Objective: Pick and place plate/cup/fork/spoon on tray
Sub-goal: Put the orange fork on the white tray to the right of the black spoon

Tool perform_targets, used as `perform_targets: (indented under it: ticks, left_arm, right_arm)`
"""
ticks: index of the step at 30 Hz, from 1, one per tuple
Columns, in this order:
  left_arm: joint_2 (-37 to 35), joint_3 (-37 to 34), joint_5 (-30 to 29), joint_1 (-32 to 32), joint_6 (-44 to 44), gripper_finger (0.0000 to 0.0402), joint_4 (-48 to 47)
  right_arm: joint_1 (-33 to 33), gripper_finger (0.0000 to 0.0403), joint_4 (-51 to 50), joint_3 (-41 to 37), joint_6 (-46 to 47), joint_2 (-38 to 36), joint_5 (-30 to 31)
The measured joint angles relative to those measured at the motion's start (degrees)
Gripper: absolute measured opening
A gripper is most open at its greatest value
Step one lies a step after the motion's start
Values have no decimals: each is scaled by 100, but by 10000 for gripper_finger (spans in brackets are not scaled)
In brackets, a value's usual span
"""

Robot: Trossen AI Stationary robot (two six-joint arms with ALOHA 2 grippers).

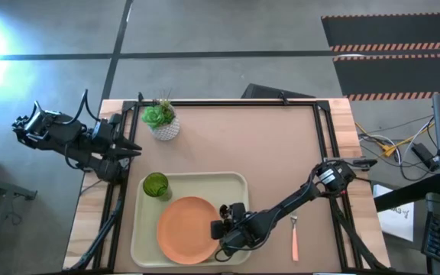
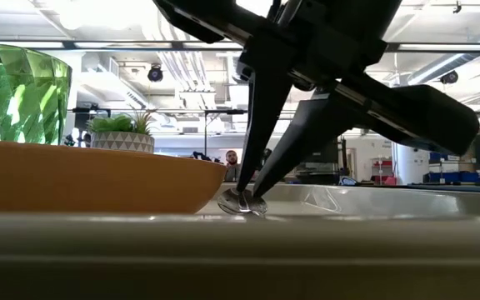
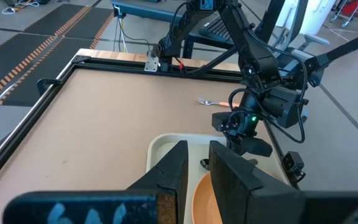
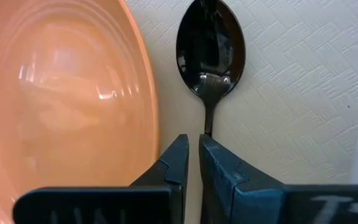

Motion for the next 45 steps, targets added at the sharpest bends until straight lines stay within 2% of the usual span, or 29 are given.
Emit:
perform_targets:
  ticks: [11,18,27,35,40,45]
  left_arm:
    - [0,-9,0,-1,0,47,0]
    - [0,-11,1,0,0,47,0]
    - [0,-15,2,-1,0,47,-6]
    - [-2,-20,2,0,-1,47,-20]
    - [-17,-20,2,1,-2,47,-20]
    - [-33,-20,2,1,-18,47,-18]
  right_arm:
    - [2,28,-345,-2,136,-4,-109]
    - [0,28,-964,-2,81,-218,-145]
    - [50,28,-2432,-2,-494,-896,-1462]
    - [103,41,-3369,-13,-1053,-1023,-2480]
    - [256,71,-3897,-144,-828,-1021,-2895]
    - [537,104,-3963,-210,-329,-1045,-3219]
